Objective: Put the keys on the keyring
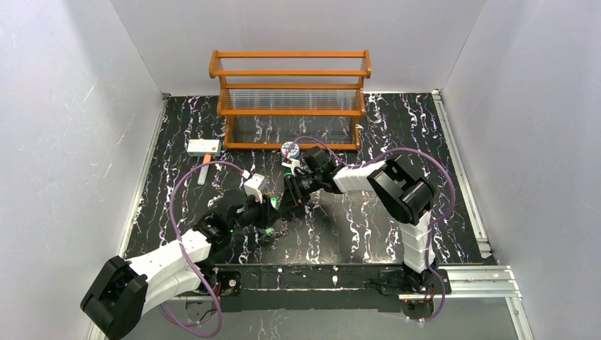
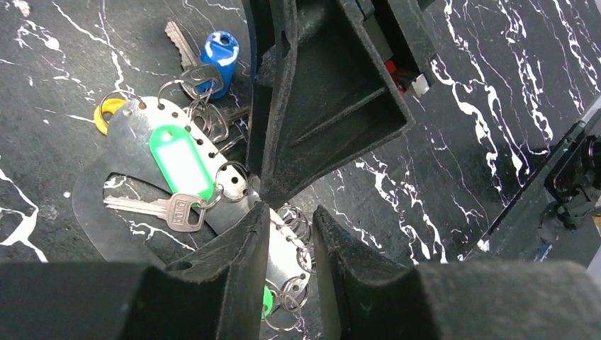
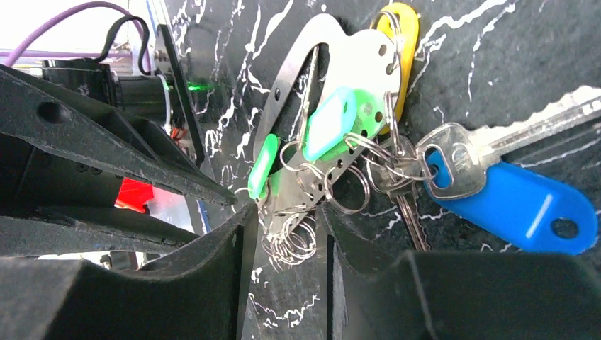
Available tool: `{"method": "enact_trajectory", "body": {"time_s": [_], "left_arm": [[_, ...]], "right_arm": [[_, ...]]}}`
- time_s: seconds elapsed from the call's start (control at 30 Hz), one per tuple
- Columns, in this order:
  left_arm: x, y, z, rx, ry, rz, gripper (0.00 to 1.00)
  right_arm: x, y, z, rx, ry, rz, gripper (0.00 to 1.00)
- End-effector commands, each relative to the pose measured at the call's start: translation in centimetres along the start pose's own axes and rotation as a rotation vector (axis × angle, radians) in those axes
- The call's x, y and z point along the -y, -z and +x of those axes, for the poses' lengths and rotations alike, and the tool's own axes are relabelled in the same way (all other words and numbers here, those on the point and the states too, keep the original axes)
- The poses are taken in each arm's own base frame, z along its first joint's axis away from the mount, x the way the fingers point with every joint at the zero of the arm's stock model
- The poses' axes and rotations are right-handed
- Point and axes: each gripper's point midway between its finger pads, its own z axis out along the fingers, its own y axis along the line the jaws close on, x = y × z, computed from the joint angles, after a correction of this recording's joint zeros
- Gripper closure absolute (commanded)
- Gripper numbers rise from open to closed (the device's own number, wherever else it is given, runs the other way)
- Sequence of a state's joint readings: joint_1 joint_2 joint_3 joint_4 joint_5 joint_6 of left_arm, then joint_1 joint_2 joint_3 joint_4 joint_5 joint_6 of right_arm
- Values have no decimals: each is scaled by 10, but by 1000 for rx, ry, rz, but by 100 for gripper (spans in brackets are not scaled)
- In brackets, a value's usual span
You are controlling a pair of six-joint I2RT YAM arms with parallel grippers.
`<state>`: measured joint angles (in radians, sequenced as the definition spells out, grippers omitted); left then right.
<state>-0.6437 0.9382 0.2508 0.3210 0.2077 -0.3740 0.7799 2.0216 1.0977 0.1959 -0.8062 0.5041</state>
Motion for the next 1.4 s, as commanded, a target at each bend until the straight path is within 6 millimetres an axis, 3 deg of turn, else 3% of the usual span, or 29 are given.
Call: {"method": "enact_trajectory", "body": {"time_s": [0.0,0.6,0.9,1.37], "left_arm": [[-6,3,0,14,4,-38,74],[-5,-4,9,-31,42,-29,78],[-5,-9,12,-53,48,-23,80],[-5,-15,18,-70,43,-11,83]], "right_arm": [[-28,6,-28,68,77,-70,55],[-5,26,-8,52,83,108,56],[-5,25,22,20,-105,73,59],[-14,27,9,43,-57,88,81]]}}
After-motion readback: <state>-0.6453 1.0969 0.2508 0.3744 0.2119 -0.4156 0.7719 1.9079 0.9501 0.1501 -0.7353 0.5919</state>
